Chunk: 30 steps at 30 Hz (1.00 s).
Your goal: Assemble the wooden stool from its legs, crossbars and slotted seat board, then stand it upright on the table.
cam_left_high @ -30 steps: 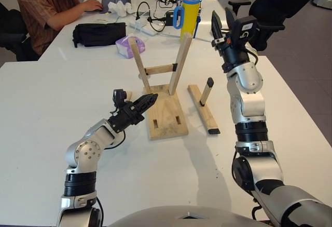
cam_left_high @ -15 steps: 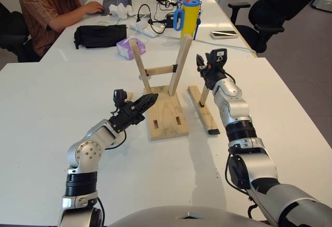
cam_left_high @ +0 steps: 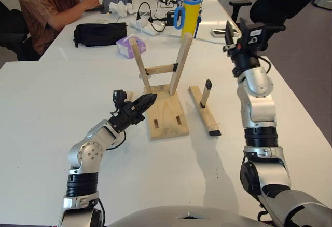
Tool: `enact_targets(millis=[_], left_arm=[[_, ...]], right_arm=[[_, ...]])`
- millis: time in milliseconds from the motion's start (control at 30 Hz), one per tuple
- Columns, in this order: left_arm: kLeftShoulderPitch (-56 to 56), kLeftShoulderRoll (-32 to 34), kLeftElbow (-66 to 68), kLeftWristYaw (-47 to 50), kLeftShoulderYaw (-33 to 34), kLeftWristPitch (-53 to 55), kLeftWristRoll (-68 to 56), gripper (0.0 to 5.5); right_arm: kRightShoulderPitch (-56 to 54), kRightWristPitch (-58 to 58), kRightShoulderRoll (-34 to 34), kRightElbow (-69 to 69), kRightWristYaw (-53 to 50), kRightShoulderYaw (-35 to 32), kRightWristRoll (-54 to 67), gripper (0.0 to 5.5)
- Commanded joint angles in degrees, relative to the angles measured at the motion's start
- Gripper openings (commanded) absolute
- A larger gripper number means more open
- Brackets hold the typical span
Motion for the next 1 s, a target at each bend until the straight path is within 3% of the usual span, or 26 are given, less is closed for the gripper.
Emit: enact_targets(millis=[33,200,333,633,1000], left_arm=[[1.44,0.65,-1.42,0.28,0.3,-0.89,1.33,1.61],[2.89,2.67,-1.63,-1.07,-0.28,-2.02,3.72,1.61],[4.4,7.0,-1.06,-3.35,-6.71,-7.68,14.68,1.61],[7.33,11.84,-3.08,-9.05,-19.91,-21.22,32.17,1.61],[6.77,17.85,1.01,-10.31,-28.4,-31.45,49.21,1.61]], right_arm=[[12.91,14.4,-2.88,-5.04,3.01,-2.22,3.16,1.73],[21.0,32.65,-4.0,-16.44,6.99,1.26,7.75,2.43],[23.4,44.6,-5.19,-19.01,7.79,3.44,8.6,2.99],[17.84,53.38,-3.71,-14.22,8.27,3.74,10.98,4.4],[16.56,51.07,-3.23,-5.9,8.95,7.61,9.59,4.4]])
